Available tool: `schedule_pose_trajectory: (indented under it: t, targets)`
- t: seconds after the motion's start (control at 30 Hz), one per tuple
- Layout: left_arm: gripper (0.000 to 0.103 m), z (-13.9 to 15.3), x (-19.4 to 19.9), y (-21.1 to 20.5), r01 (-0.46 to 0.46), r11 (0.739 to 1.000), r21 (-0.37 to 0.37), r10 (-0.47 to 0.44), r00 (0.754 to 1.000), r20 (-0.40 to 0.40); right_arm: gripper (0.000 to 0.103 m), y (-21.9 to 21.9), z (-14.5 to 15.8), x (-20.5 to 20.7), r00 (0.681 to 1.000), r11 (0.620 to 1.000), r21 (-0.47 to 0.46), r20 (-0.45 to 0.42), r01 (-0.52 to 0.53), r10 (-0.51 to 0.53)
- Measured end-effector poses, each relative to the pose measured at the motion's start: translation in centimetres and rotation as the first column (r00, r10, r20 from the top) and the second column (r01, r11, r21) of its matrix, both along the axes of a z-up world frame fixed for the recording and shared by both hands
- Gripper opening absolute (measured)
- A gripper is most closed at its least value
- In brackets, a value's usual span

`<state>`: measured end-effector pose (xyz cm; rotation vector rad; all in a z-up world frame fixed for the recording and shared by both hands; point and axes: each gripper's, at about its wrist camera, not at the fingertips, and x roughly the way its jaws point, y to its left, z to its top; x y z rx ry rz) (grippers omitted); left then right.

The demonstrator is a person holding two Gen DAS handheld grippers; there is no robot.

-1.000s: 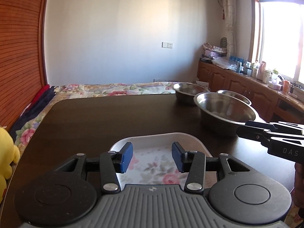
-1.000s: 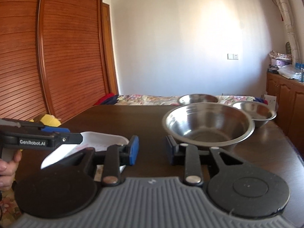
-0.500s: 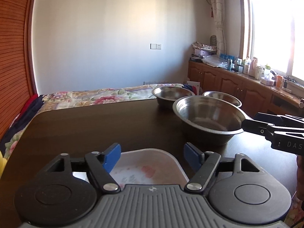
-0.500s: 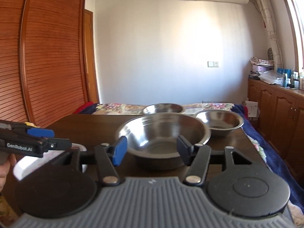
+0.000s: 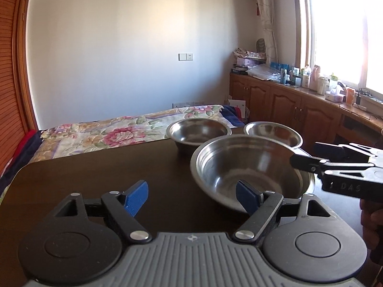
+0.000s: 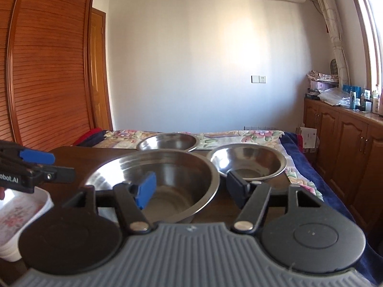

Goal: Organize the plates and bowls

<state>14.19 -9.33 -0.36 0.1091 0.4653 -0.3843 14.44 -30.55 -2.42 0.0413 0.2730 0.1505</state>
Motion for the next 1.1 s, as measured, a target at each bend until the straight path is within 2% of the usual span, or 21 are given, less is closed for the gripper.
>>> schedule_pose_trajectory:
  t: [0.27,0.33,0.57,0.73,1.1]
  targets:
    - [0.081,-0.6,2.2,-1.7,0.007,1.000,0.007,-0.007,0.999,-0.033,0.066,-0.6,-0.8,2.2,0.997,0.999,0.012,-0.063,-0.031,0.032]
    - [0.074,-0.8,2.6,-1.9,0.007,1.000,0.005,-0.007,0.999,-0.049,0.066,-0.8,-0.8,2.5,0.996,0.999,0.030,-0.073,-0.042,0.044]
    - [0.060,-1.2,3.7,-2.4,0.012,1.000,0.000,-0.012,0.996,-0.094,0.065,-0.8,-0.9,3.0,0.992,0.998,0.032,-0.113,-0.050,0.054]
    - [0.050,-1.4,4.4,-2.5,0.015,1.000,-0.001,-0.015,0.993,-0.113,0.060,-0.7,-1.0,3.2,0.991,0.999,0.032,-0.127,-0.043,0.047]
    - [0.034,-1.7,4.7,-3.2,0.012,1.000,0.011,-0.010,0.991,-0.131,0.043,-1.0,-1.0,3.6,0.989,0.998,0.040,-0.142,-0.041,0.047]
